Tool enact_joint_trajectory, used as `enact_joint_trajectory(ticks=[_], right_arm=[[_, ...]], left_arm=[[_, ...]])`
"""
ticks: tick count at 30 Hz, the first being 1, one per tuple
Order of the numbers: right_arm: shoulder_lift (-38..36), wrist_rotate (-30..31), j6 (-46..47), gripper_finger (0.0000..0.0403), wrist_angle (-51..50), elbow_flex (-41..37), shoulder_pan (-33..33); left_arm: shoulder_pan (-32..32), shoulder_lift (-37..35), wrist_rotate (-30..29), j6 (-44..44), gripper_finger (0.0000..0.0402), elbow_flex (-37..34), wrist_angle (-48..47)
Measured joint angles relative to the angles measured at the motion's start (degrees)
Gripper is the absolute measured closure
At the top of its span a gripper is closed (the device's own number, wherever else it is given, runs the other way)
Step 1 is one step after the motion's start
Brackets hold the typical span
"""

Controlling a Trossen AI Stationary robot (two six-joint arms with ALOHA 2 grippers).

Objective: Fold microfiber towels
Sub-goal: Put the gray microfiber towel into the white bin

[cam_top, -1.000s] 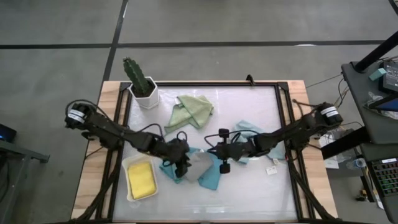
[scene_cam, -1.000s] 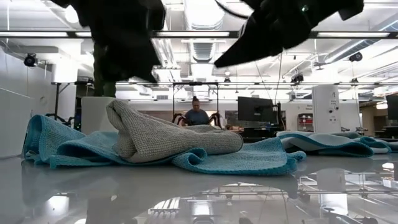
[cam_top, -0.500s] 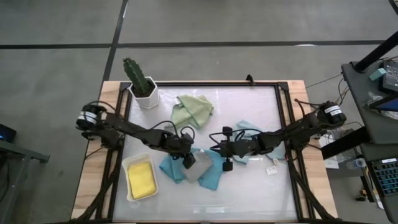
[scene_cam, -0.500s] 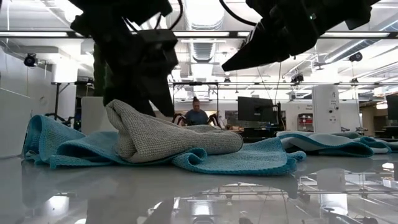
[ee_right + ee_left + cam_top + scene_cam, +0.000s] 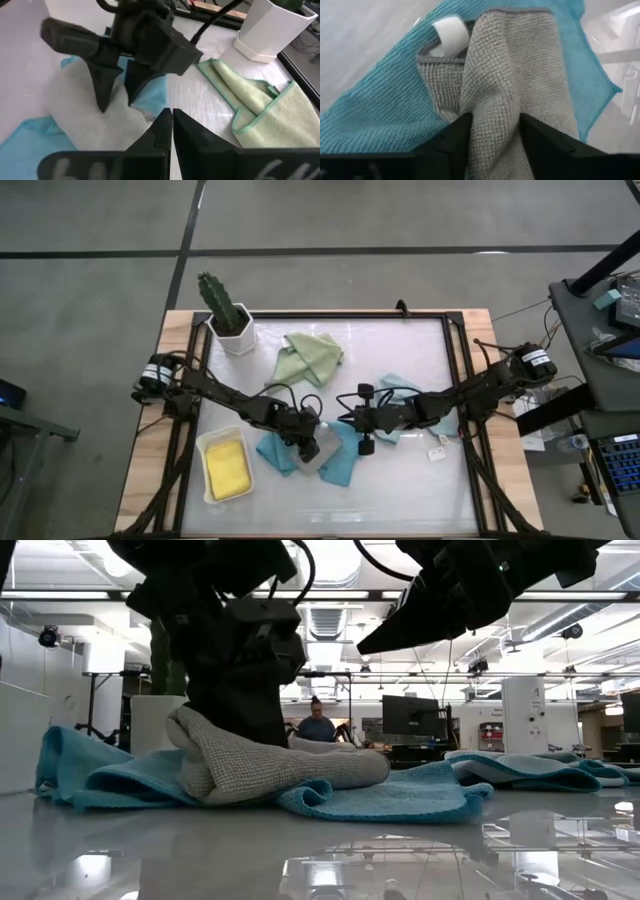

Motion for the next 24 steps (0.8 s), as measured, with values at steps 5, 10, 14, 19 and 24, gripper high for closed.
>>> enact_joint_trajectory(ticks=[5,10,14,19,24], right_arm=[[0.00,0.00,-0.02,0.0394,0.02,0.00,-0.20],[0.00,0.00,-0.02,0.0394,-0.28,0.00,-0.20],[0.00,0.00,0.09,0.0394,-0.52,0.00,-0.17],[0.00,-0.02,0.21,0.0394,-0.93,-0.02,-0.13],[0.02,-0.02,0.40,0.0394,-2.05,-0.11,-0.13]], left_arm=[[-0.65,-0.02,0.03,1.90,0.0340,0.69,0.48],[-1.02,-0.90,-0.04,3.25,0.0393,2.48,0.18],[-1.59,-3.18,-0.11,3.25,0.0399,4.22,-1.74],[-3.12,-8.09,-0.32,1.94,0.0400,5.41,-6.02],[-6.05,-13.76,0.61,3.25,0.0401,7.74,-13.25]])
